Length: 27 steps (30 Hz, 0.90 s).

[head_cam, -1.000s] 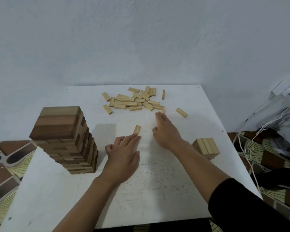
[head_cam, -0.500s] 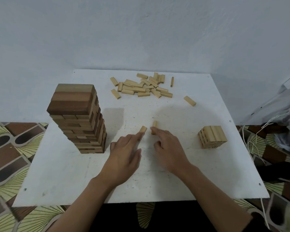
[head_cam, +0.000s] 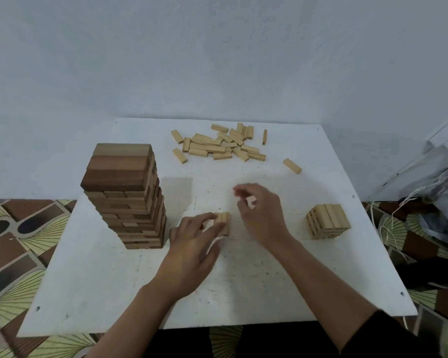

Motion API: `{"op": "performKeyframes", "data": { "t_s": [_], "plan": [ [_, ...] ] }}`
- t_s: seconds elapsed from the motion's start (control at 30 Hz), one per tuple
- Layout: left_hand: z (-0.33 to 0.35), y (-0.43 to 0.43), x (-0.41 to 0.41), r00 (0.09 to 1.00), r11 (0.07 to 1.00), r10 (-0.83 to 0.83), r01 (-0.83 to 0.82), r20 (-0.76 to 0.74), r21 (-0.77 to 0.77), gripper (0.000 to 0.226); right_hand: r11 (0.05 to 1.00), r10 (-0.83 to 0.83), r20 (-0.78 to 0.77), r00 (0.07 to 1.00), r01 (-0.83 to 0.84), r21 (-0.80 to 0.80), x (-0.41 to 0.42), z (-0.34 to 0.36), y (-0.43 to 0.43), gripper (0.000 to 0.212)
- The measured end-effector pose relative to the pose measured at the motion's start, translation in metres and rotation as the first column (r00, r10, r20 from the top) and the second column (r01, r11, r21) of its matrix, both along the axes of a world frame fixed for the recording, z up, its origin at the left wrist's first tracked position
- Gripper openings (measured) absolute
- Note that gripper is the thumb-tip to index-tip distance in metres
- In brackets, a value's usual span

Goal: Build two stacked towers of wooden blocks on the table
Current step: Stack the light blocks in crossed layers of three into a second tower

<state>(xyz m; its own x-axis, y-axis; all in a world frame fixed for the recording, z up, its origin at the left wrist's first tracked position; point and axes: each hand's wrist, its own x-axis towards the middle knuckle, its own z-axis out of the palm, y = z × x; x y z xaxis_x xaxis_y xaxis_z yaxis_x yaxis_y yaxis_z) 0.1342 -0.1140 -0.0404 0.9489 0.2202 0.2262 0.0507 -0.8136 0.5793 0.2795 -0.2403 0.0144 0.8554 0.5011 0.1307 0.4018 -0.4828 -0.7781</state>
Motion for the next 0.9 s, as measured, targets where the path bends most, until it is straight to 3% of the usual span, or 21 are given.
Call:
{"op": "performKeyframes", "data": {
  "t_s": [0.2,0.37,0.53,0.9],
  "plan": [
    [-0.003,0.000,0.006,1.000,0.997,0.000,-0.001,0.007,0.082,0.037,0.922,0.024,0.122,0.992,0.025,-0.387,0.070,0.005,0.037,0.047],
    [-0.002,0.002,0.007,1.000,0.996,0.004,-0.004,-0.006,0.085,0.036,0.788,0.142,0.161,0.977,-0.013,-0.616,0.087,-0.010,0.047,0.037],
    [-0.001,0.004,0.007,1.000,0.998,0.010,-0.009,-0.016,0.068,0.034,0.827,0.128,0.284,0.950,0.056,-0.559,0.080,-0.021,0.048,0.042],
    [-0.005,0.005,0.007,0.999,0.996,0.023,-0.020,-0.030,0.087,0.036,0.957,0.006,0.343,0.939,0.093,-0.273,-0.013,-0.040,-0.014,0.030]
  ]
}}
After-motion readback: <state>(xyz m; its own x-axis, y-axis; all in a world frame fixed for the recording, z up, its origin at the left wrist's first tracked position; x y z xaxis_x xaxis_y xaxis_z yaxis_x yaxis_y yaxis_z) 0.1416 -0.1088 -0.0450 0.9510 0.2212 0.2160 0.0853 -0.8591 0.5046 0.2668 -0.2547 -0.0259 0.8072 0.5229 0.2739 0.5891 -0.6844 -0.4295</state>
